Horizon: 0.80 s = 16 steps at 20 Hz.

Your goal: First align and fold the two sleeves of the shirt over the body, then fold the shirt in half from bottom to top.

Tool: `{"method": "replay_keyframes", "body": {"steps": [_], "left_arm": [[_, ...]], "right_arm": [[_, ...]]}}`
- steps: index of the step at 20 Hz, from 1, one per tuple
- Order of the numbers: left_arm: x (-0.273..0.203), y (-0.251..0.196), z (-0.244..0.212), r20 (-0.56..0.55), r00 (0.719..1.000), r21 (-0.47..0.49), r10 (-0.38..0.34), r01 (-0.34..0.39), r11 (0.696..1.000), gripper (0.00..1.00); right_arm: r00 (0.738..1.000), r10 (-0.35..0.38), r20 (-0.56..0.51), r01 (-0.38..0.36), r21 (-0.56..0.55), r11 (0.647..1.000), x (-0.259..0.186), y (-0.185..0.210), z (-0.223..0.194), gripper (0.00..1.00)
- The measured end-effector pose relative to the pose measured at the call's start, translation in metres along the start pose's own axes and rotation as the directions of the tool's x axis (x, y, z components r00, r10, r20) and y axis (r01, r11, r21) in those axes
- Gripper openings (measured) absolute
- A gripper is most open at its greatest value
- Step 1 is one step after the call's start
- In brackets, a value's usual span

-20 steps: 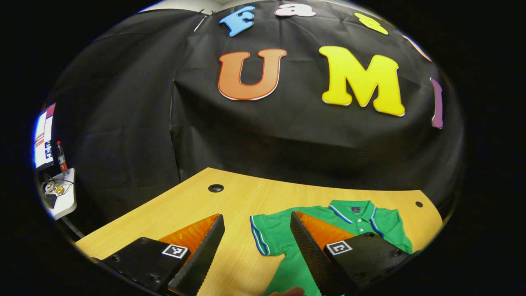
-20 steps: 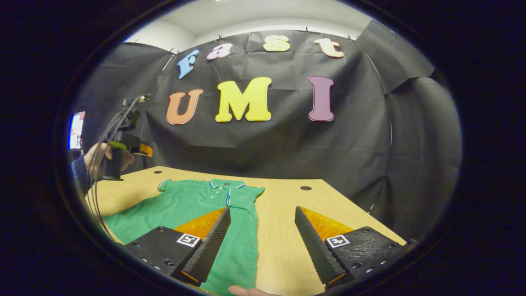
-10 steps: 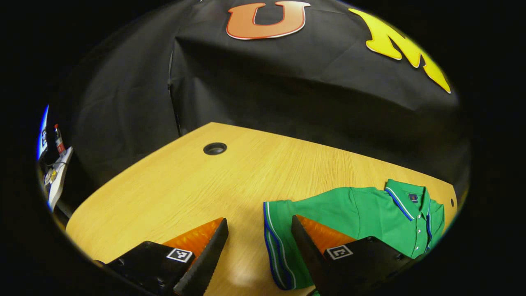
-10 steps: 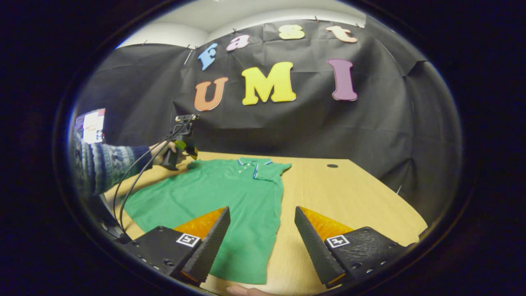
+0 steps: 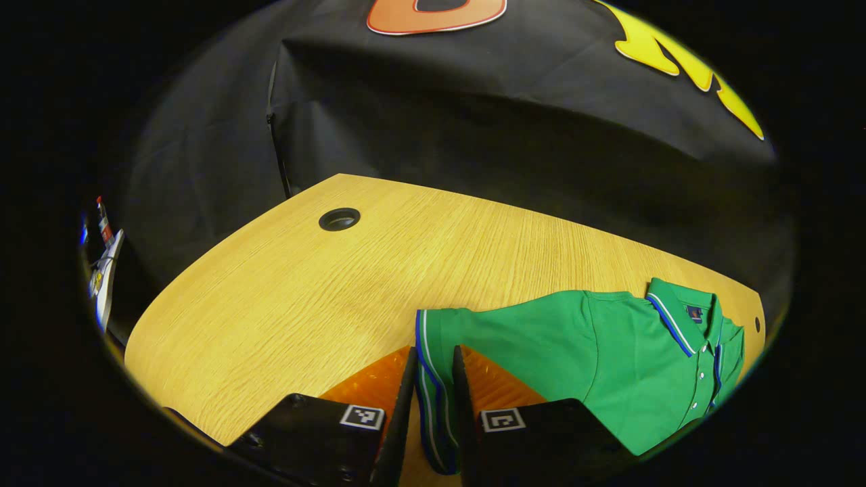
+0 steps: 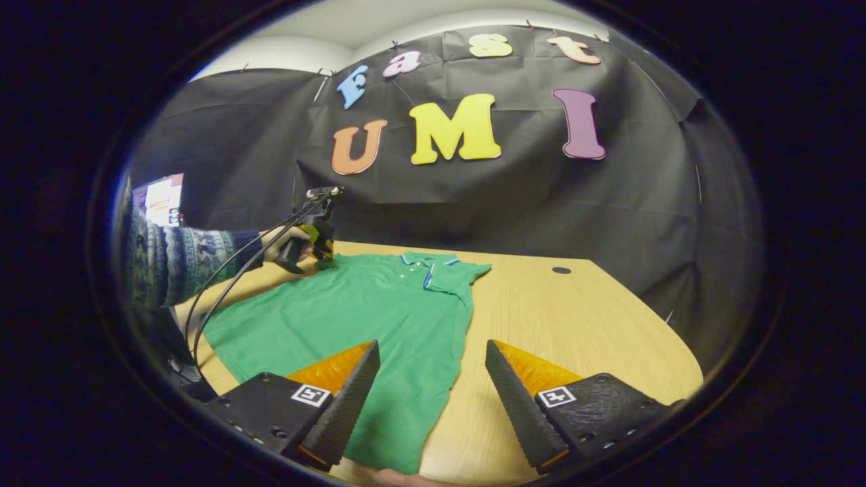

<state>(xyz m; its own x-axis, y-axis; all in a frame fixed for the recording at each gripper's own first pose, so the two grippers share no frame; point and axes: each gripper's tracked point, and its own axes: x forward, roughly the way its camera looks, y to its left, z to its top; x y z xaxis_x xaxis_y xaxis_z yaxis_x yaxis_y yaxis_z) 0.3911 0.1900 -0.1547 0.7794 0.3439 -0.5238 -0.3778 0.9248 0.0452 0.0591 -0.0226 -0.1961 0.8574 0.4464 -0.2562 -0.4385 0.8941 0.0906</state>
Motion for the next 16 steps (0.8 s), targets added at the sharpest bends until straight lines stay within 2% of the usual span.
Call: {"method": "replay_keyframes", "body": {"steps": [1,2,3,4,5,6,11,16], "left_arm": [[0.000,-0.003,0.000,-0.001,1.000,0.018,0.010,-0.010,1.000,0.34],[0.002,-0.004,0.001,-0.004,1.000,0.041,0.023,-0.022,0.999,0.23],[0.002,-0.006,0.002,-0.010,0.999,0.065,0.033,-0.033,0.997,0.20],[0.002,-0.011,0.002,-0.015,0.999,0.085,0.038,-0.037,0.996,0.30],[0.002,-0.017,0.004,-0.018,0.999,0.100,0.033,-0.031,0.994,0.11],[0.000,-0.024,0.004,-0.023,1.000,0.106,0.020,-0.017,0.994,0.08],[-0.019,-0.055,0.016,-0.012,1.000,0.120,-0.015,0.016,0.993,0.07],[-0.048,-0.111,0.023,-0.003,0.993,0.127,-0.118,0.117,0.985,0.07]], "right_arm": [[1.000,-0.018,-0.006,0.018,-0.001,1.000,0.002,-0.003,-0.001,0.95],[1.000,-0.028,-0.011,0.028,0.002,1.000,0.002,-0.005,-0.002,0.95],[1.000,-0.027,-0.014,0.027,0.013,1.000,0.002,-0.004,-0.002,0.96],[0.999,-0.031,-0.020,0.032,0.025,0.999,0.002,-0.005,-0.003,0.95],[0.999,-0.032,-0.028,0.033,0.031,0.999,0.002,-0.006,-0.004,0.95],[0.999,-0.031,-0.031,0.032,0.033,0.999,0.002,-0.005,-0.005,0.95],[0.998,-0.051,-0.039,0.053,0.051,0.997,0.006,-0.011,-0.004,0.95],[0.997,-0.064,-0.041,0.066,0.058,0.996,0.004,-0.013,-0.004,0.95]]}}
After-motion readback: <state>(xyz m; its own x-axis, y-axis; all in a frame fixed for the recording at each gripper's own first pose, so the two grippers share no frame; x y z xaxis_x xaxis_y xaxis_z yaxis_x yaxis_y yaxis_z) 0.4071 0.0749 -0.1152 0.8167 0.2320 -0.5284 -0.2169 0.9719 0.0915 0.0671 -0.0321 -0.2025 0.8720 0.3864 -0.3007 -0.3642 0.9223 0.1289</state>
